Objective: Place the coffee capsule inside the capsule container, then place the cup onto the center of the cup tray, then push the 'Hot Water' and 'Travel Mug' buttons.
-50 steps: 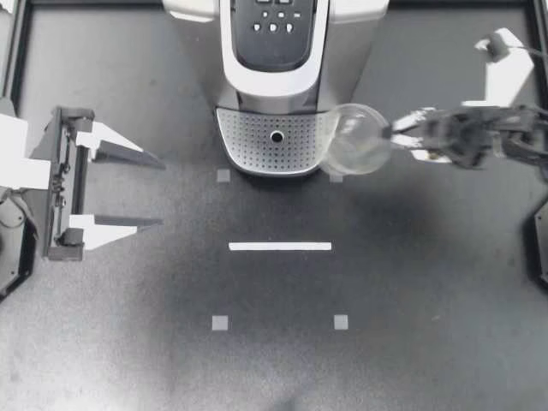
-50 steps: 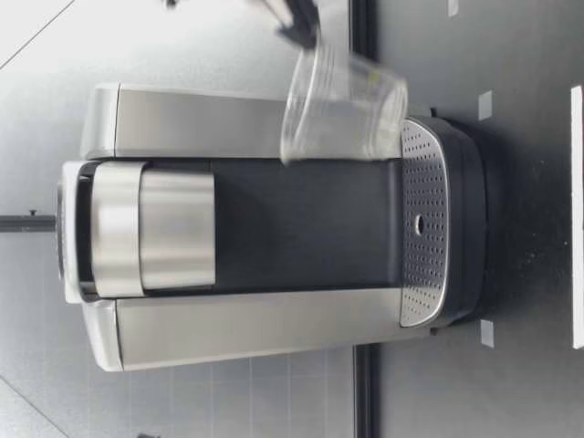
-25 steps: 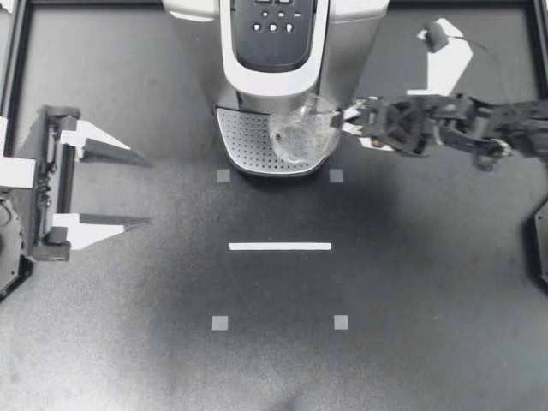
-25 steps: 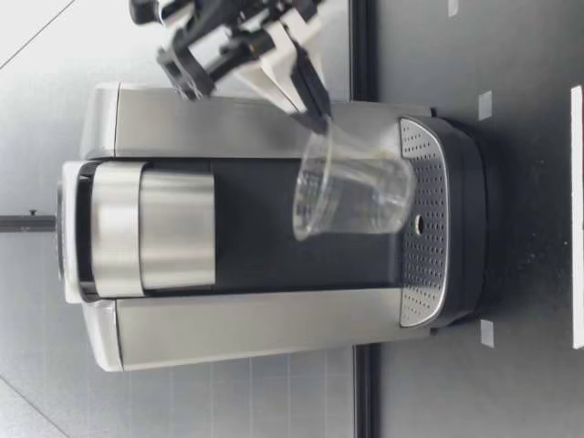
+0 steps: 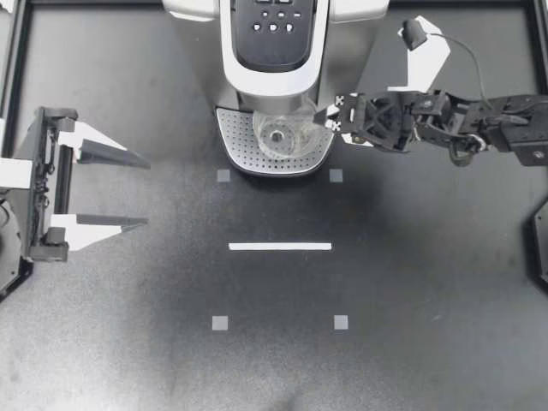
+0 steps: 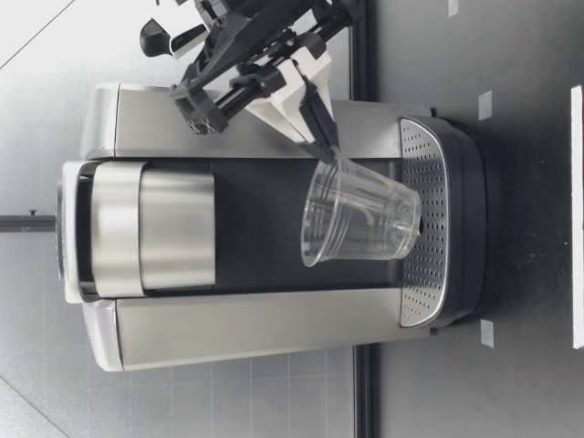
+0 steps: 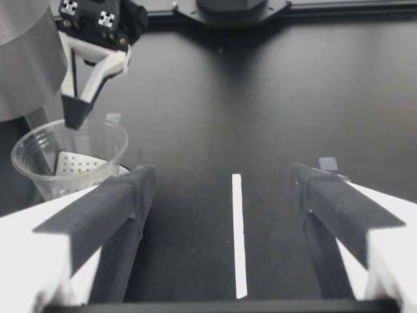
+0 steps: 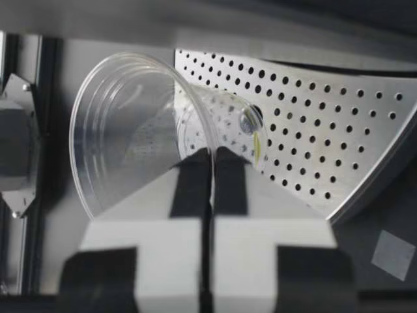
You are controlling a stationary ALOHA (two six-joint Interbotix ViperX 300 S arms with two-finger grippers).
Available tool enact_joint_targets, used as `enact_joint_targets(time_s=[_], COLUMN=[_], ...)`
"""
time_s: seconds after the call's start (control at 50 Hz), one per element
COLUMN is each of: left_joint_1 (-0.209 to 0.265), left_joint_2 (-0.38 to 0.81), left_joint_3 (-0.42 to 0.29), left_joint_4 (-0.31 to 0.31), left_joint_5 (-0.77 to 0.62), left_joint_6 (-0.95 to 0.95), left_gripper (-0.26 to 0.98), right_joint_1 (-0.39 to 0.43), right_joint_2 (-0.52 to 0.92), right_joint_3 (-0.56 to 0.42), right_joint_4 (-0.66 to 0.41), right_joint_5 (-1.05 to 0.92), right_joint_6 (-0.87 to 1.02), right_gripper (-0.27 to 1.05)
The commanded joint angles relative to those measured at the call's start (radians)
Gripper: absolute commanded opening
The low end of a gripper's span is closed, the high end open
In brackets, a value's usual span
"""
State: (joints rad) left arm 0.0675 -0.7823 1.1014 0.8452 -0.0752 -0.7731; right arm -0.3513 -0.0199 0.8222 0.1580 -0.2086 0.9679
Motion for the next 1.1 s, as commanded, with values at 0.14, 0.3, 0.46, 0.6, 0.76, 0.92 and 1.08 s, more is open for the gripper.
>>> enact_joint_targets(time_s=[0.14,0.3,0.46,0.6,0.76,0.92,1.08], left_joint_1=[0.003,0.002,0.003,0.003,0.003,0.003,0.003], left_joint_2=[0.002,0.002,0.002,0.002,0.002,0.002,0.002], left_joint_3=[-0.012,-0.009,-0.006,-0.005,-0.005,-0.005,-0.006], left_joint_4=[-0.002,-0.003,-0.005,-0.006,-0.006,-0.008,-0.011], left_joint_5=[-0.008,-0.008,-0.008,-0.008,-0.008,-0.008,-0.008], left_joint_6=[-0.002,0.0,-0.002,-0.002,0.0,-0.002,0.0], left_gripper=[0.76,0.76,0.76,0.76,0.76,0.76,0.76], right_joint_1=[-0.021,-0.02,-0.02,-0.02,-0.02,-0.02,-0.02], right_joint_2=[0.003,0.017,0.025,0.025,0.025,0.017,-0.005], right_joint_3=[-0.031,-0.043,-0.049,-0.049,-0.051,-0.052,-0.049], right_joint_4=[0.0,-0.003,-0.009,-0.009,-0.012,-0.012,-0.012], right_joint_5=[-0.012,-0.012,-0.009,-0.008,-0.008,-0.008,-0.008], right_joint_6=[0.0,-0.003,-0.003,-0.003,-0.003,-0.003,-0.003], right_gripper=[0.01,0.03,0.11,0.2,0.33,0.4,0.4])
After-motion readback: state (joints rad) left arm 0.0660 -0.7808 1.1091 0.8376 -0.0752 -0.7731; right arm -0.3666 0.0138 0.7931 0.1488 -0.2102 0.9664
